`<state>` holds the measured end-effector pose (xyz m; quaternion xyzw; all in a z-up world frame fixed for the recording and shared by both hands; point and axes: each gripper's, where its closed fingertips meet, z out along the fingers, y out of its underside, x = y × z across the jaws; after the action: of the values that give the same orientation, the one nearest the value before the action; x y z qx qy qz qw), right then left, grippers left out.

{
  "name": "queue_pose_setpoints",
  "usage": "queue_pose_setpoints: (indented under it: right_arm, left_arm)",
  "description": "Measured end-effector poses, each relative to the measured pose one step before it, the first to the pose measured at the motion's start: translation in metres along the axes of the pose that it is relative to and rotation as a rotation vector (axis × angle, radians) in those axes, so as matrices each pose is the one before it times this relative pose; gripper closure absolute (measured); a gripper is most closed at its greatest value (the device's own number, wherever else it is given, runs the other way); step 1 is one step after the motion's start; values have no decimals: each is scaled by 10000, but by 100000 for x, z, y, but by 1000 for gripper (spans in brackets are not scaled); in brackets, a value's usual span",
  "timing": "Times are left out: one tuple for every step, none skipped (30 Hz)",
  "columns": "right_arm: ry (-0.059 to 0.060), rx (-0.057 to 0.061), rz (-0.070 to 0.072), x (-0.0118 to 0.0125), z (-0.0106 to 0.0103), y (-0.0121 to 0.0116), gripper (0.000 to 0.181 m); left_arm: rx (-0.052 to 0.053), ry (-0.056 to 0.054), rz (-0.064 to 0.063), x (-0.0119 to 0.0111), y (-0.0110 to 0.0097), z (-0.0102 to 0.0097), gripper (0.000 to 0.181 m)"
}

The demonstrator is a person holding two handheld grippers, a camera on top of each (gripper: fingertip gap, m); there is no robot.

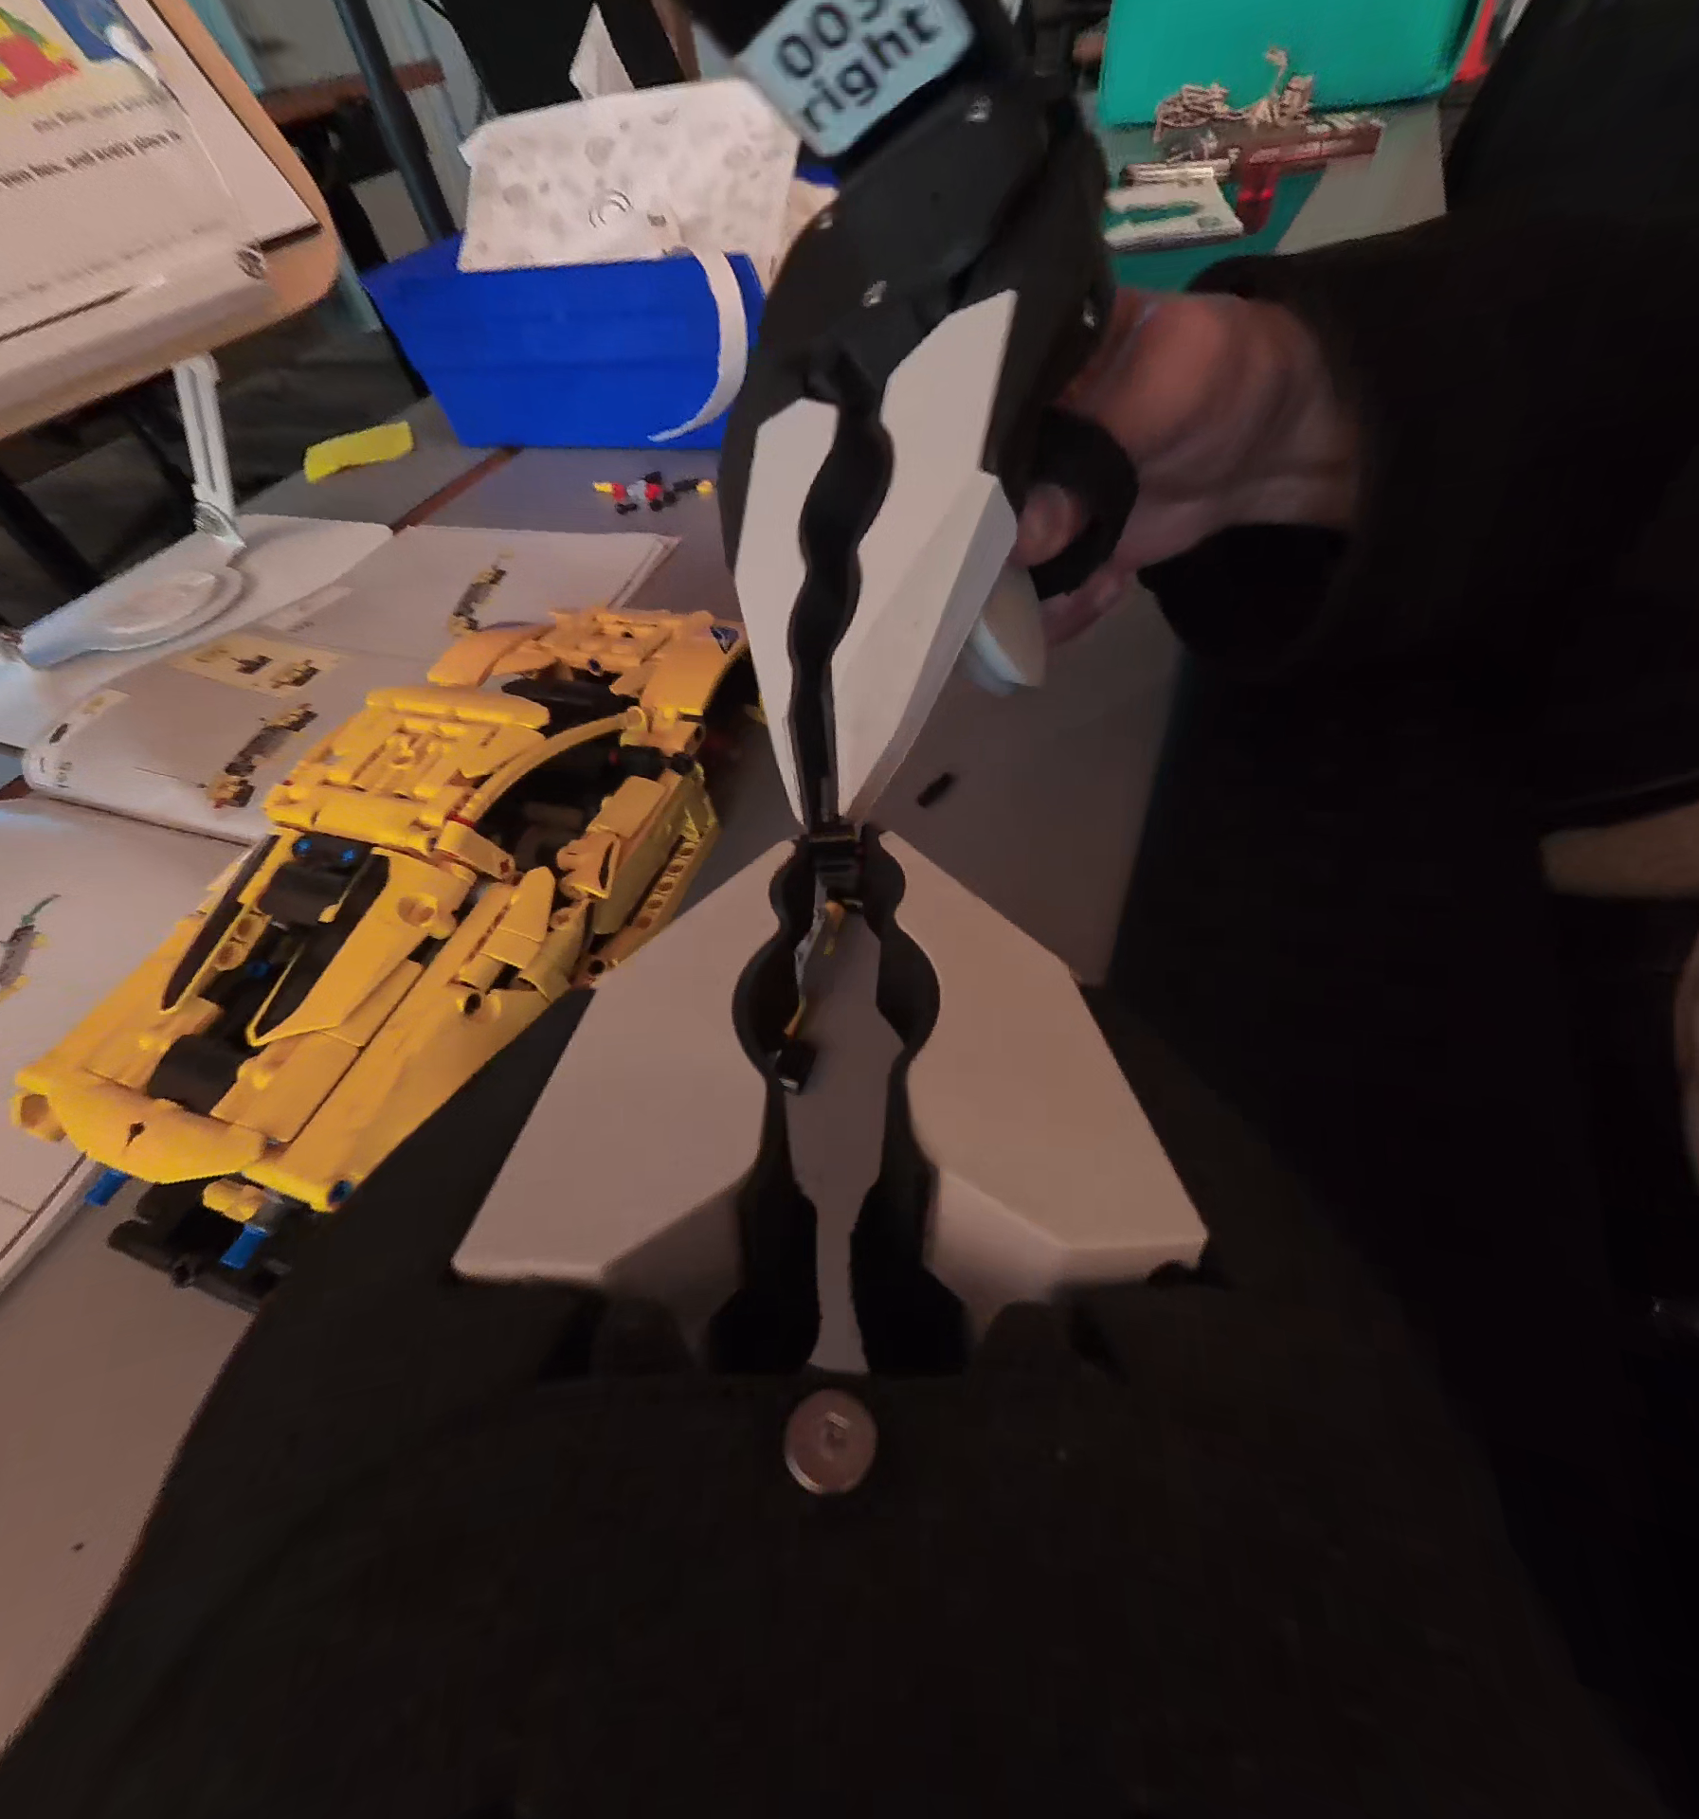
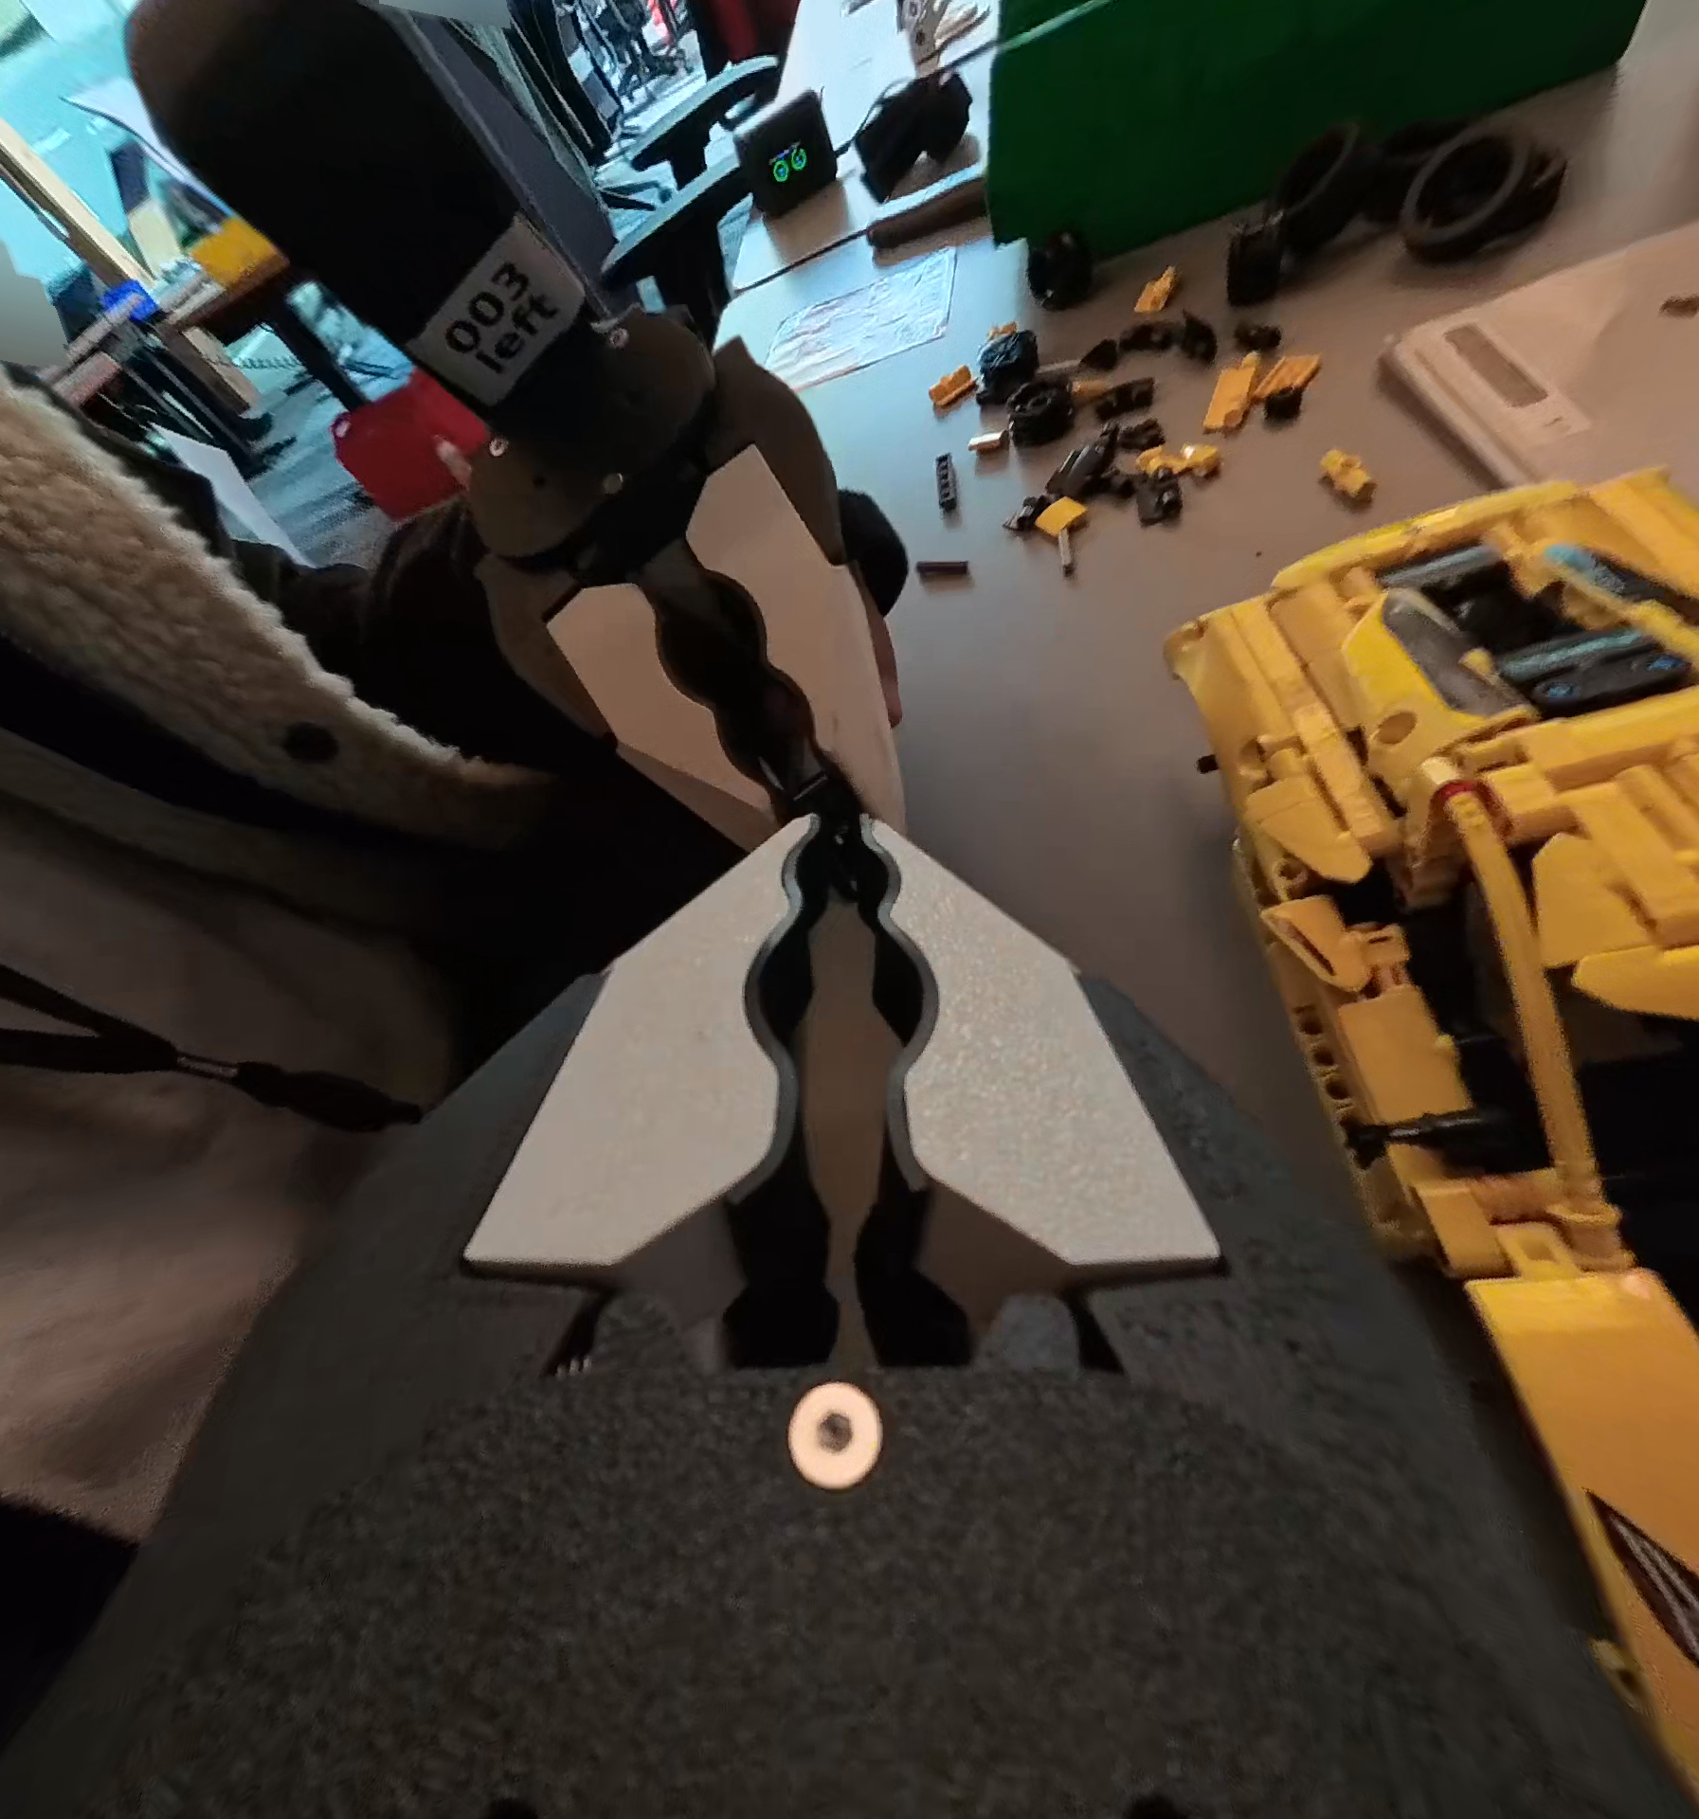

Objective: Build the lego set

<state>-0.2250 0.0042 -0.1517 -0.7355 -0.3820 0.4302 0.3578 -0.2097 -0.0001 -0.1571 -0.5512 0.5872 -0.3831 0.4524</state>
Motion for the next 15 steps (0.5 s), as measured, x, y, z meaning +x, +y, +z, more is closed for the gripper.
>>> queue_pose_setpoints:
  right_arm:
    - [125, 208, -276, -37, -93, -400, 177]
    - [-8, 376, -335, -201, -220, -604, 177]
    - [70, 533, -419, -133, -288, -749, 176]
    - [208, 503, -521, 20, -289, -648, 169]
    - [407, 347, -553, 239, -272, -449, 156]
    - [397, 139, -678, 164, -151, -216, 148]
    - [462, -49, -764, 164, 42, 75, 145]
    - [630, -207, -783, 308, 293, 276, 143]
    - [775, -238, -723, 350, 476, 306, 136]
    - [979, -193, -592, 455, 509, 197, 132]
    - [1063, -32, -576, 533, 357, -177, 133]
    - [650, 38, -651, 134, 368, -396, 136]
    - [230, -157, -511, -137, 440, -192, 133]
    - [123, -281, -229, -15, 472, 70, 129]
    - [-35, -123, -23, -103, 384, 46, 130]
  left_arm:
    - [257, 34, -200, -85, -390, -143, 173]
    - [412, 120, -298, -28, -649, -223, 173]
    - [430, 51, -355, -160, -684, -246, 173]
    - [283, -80, -388, -428, -408, -226, 173]
    - [171, -13, -513, -478, -155, -215, 173]
    - [204, 79, -697, -433, -183, -205, 173]
    - [297, 56, -735, -463, -357, -217, 173]
    - [343, 127, -679, -293, -466, -208, 173]
    - [305, 195, -696, -135, -384, -144, 173]
    - [222, 67, -728, -307, -208, -68, 173]
    - [129, 60, -685, -313, -21, -10, 173]
    - [126, 186, -627, -111, -52, -25, 173]
    - [233, 151, -577, -105, -240, -67, 173]
    - [238, 172, -536, -55, -207, -50, 173]
    - [126, 281, -506, 132, -29, 34, 173]
